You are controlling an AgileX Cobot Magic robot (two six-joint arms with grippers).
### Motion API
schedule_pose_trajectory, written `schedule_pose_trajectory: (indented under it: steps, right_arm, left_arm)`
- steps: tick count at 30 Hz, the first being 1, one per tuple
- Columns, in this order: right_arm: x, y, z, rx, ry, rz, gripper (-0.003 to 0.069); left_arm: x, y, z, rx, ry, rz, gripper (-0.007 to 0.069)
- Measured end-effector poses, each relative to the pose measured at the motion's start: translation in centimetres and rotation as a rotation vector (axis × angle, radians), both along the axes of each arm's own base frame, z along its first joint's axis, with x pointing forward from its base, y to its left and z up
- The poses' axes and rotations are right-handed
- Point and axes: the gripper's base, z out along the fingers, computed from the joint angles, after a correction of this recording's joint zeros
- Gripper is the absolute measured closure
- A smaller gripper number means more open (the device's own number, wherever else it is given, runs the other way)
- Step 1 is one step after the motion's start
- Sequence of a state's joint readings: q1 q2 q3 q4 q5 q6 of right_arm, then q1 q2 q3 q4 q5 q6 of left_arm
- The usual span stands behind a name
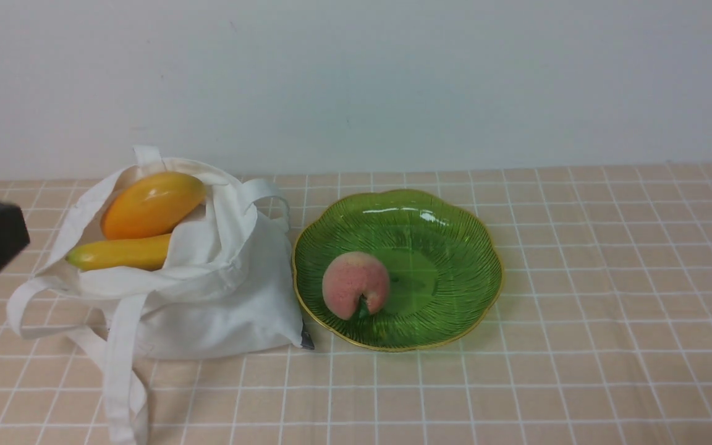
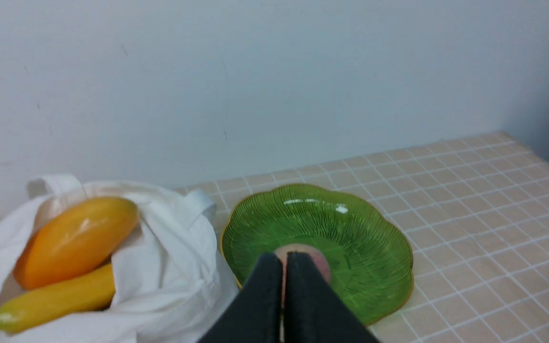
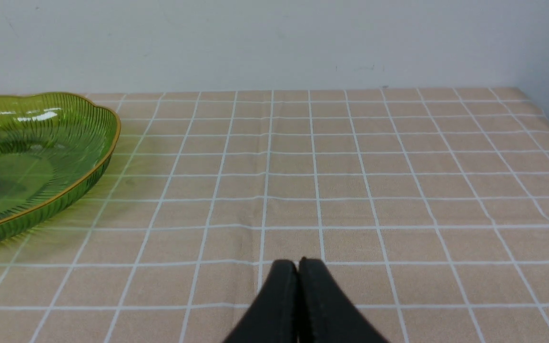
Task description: Take the fruit out of the bag on the brown coffee tablecloth and place them on the plate.
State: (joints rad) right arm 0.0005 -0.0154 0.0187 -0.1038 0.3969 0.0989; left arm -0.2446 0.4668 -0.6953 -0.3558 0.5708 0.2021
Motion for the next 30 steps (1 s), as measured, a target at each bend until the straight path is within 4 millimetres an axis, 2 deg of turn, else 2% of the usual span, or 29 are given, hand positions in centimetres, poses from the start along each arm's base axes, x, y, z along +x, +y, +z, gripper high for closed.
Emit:
schedule_pose_trajectory:
  steps: [4, 9, 23, 27, 28, 30]
  right_arm:
    - [0.0, 0.0, 0.0, 0.001, 0.0, 0.0, 0.0673]
    - [0.0, 0.0, 0.0, 0.001, 0.0, 0.0, 0.0673]
    - [0.0, 0.0, 0.0, 0.001, 0.0, 0.0, 0.0673]
    - [0.0, 0.0, 0.0, 0.001, 0.0, 0.0, 0.0673]
    - [0.0, 0.0, 0.0, 0.001, 0.0, 0.0, 0.0673]
    - [0.0, 0.0, 0.0, 0.001, 0.0, 0.0, 0.0673]
  left_arm:
    - [-1.6, 0.5, -1.0, 0.007, -0.042, 0.003, 0.0632]
    - [-3.2, 0.8, -0.6, -0.011, -0.111, 0.003, 0.0632]
    - [-3.3, 1.1, -0.7, 0.033, -0.138, 0.024, 0.0632]
    - [-3.3, 1.7, -2.0, 0.096, -0.168, 0.082, 0.0632]
    - [-3.3, 2.2, -3.7, 0.117, -0.178, 0.14, 0.0632]
    - [-3.4, 2.6, -5.6, 0.133, -0.187, 0.204, 0.0632]
